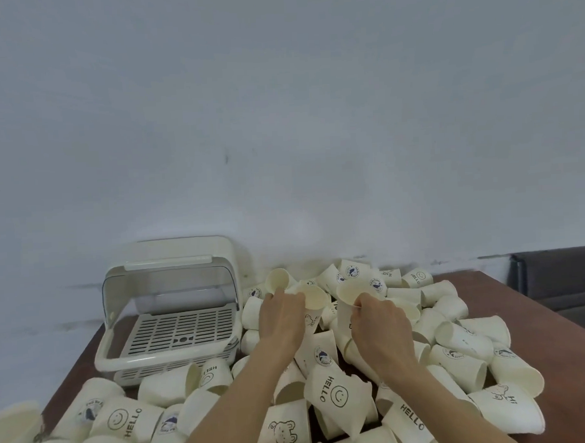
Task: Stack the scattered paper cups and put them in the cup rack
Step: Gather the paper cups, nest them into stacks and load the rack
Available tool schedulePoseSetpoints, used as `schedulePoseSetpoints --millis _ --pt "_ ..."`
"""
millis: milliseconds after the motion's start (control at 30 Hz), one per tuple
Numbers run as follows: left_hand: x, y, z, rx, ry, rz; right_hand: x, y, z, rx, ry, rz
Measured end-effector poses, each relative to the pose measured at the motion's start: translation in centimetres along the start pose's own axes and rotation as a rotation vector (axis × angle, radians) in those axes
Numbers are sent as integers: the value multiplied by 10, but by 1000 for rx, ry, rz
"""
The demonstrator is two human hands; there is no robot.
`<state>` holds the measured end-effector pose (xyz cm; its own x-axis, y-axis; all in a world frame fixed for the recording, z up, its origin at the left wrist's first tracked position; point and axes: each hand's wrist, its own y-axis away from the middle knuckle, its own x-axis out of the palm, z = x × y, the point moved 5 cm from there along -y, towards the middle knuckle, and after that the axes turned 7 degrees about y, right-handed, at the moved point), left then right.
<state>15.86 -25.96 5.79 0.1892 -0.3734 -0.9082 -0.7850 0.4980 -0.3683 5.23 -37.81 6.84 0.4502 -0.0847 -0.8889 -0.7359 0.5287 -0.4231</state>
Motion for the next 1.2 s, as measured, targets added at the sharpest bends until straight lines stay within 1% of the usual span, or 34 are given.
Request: schedulePoseSetpoints --millis 267,367,700,867,1000,1200 --pt "-42 29 48 -53 104 -163 -20 14 34 -67 -8 -38" --pt "-55 41 75 -91 90 -216 -21 19 55 -109 -39 -34" --pt "-82 78 173 -271 79 -255 -6 34 146 -307 -62 -14" --pt "-89 87 208 -323 9 -318 5 40 180 -368 -74 26" --pt "-78 81 234 -362 -41 -290 15 39 202 -429 -90 26" --pt "-56 80 258 -413 -42 -234 33 38 225 -480 -104 48"
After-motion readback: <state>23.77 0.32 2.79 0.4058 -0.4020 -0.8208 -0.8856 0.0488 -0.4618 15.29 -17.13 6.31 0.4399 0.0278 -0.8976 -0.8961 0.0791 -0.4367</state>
